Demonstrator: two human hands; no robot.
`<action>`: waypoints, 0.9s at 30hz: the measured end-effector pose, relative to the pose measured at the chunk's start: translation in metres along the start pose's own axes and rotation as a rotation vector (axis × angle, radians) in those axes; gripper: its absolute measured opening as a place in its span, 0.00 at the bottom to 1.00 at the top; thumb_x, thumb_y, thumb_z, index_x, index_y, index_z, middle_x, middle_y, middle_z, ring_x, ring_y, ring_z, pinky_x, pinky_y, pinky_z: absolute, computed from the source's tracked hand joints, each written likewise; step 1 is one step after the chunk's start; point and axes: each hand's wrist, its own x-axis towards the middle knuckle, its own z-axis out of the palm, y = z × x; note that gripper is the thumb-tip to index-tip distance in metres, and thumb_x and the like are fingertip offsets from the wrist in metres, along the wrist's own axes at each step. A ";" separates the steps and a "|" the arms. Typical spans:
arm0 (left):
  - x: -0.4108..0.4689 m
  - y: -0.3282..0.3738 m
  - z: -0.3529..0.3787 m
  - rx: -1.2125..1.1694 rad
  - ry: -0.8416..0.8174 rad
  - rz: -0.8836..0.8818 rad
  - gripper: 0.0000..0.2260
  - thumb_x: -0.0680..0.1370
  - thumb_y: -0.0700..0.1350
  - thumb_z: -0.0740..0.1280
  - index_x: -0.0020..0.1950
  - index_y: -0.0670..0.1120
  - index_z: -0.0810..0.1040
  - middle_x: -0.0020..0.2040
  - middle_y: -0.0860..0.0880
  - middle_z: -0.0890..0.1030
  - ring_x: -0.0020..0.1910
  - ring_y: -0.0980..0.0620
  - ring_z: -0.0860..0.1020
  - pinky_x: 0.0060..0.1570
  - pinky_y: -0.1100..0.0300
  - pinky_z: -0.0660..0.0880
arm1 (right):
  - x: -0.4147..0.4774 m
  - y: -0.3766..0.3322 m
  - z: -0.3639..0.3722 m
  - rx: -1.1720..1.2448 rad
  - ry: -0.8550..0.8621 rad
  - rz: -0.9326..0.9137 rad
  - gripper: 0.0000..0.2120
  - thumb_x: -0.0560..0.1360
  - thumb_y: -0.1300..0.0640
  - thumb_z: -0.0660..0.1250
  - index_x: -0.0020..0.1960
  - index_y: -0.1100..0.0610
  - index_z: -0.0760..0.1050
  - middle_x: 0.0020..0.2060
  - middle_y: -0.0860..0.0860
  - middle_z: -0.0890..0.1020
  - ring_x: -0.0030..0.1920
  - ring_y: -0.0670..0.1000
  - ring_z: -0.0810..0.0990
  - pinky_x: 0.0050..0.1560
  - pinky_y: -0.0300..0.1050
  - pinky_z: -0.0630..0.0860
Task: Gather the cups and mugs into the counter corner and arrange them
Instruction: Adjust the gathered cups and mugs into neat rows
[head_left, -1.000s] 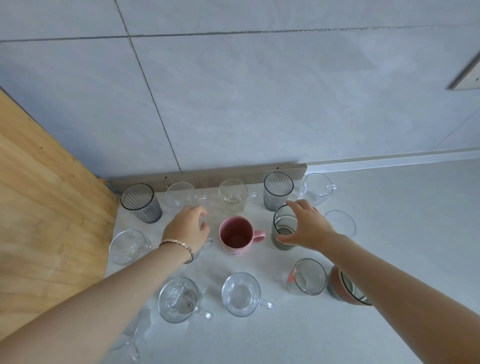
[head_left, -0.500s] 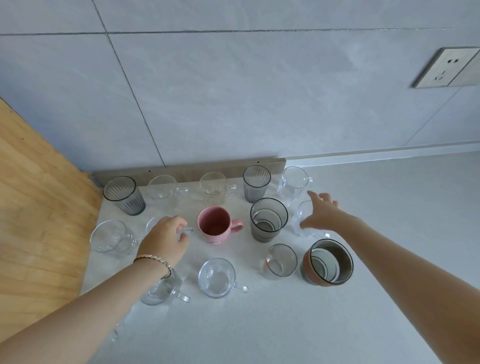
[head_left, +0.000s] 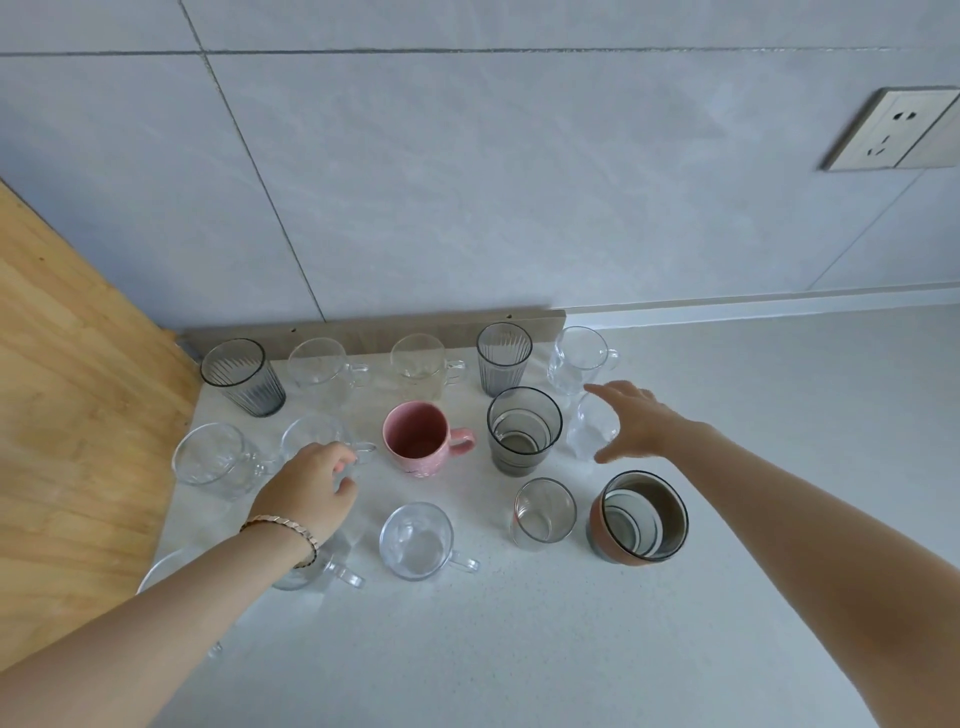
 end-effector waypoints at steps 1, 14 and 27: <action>-0.001 0.000 0.000 -0.001 -0.008 -0.003 0.12 0.76 0.40 0.62 0.59 0.47 0.76 0.57 0.47 0.76 0.53 0.46 0.78 0.54 0.54 0.75 | 0.000 -0.001 0.002 0.014 0.037 0.030 0.45 0.68 0.49 0.75 0.77 0.49 0.52 0.74 0.53 0.59 0.73 0.58 0.60 0.72 0.55 0.64; -0.004 -0.004 0.000 0.012 -0.049 -0.010 0.13 0.77 0.41 0.61 0.60 0.47 0.75 0.58 0.47 0.76 0.55 0.47 0.78 0.57 0.53 0.75 | -0.002 -0.008 0.002 -0.044 0.075 0.035 0.44 0.68 0.51 0.74 0.76 0.51 0.54 0.71 0.54 0.63 0.70 0.55 0.64 0.67 0.51 0.70; -0.028 -0.054 -0.023 0.158 -0.054 -0.006 0.18 0.77 0.45 0.61 0.68 0.47 0.69 0.65 0.46 0.73 0.65 0.46 0.71 0.62 0.52 0.72 | -0.078 -0.168 0.017 0.008 0.135 -0.456 0.25 0.75 0.58 0.65 0.71 0.53 0.66 0.69 0.52 0.68 0.69 0.52 0.68 0.66 0.43 0.66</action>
